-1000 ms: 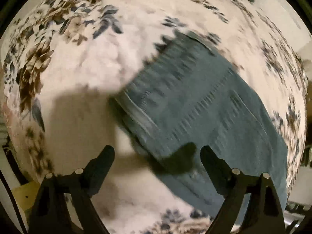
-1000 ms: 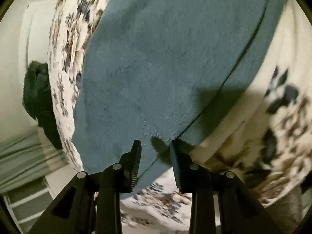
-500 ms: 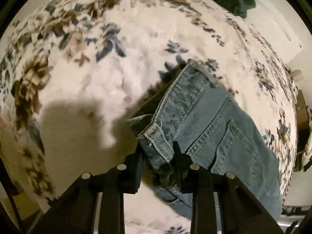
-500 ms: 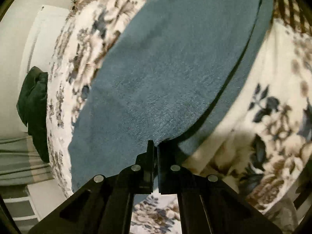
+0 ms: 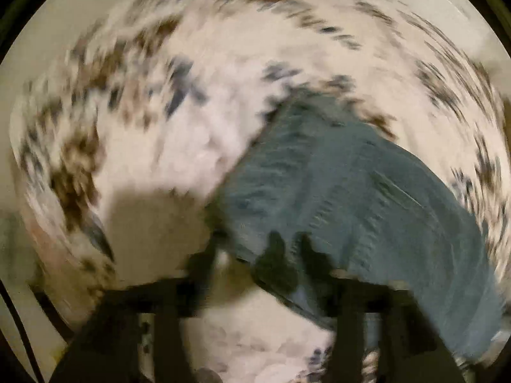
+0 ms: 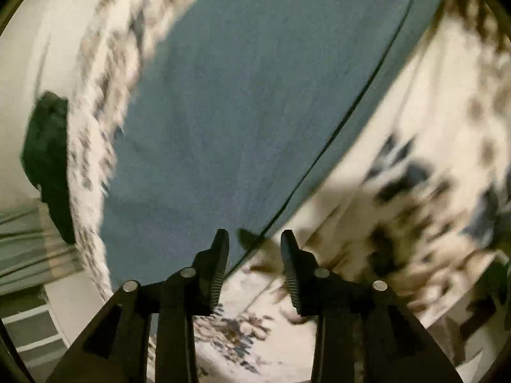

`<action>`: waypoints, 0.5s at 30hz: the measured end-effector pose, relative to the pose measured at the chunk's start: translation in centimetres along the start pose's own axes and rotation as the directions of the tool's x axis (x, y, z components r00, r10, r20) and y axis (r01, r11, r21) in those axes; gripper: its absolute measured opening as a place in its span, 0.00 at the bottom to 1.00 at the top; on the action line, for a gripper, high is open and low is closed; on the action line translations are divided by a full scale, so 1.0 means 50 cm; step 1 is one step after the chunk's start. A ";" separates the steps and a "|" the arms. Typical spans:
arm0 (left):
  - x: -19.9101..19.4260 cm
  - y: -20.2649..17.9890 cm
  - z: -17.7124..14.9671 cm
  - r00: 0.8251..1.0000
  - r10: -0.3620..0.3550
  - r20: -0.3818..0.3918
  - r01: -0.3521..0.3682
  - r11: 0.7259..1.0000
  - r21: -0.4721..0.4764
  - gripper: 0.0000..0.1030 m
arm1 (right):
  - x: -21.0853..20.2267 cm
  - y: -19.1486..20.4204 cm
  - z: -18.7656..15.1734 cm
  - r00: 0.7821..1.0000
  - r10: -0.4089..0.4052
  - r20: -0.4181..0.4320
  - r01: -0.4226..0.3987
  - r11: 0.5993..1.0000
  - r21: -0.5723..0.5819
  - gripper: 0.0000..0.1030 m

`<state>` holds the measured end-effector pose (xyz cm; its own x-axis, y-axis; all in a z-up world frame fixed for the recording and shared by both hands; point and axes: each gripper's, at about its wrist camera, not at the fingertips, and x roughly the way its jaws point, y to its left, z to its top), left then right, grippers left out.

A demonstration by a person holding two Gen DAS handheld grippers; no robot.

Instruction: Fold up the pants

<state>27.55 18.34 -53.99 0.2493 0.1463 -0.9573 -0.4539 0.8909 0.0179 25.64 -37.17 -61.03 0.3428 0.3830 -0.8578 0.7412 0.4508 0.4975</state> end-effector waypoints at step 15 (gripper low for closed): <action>-0.026 -0.541 -0.168 0.993 -0.088 -0.077 0.111 0.915 0.387 0.94 | -0.221 -0.251 0.393 0.930 -0.131 0.342 0.041 0.965 0.258 0.26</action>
<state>32.34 -9.58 -55.64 0.2213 0.0338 -0.9746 -0.0565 0.9982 0.0218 23.89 -62.91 -60.32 0.4194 0.0211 -0.9075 0.8785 0.2424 0.4117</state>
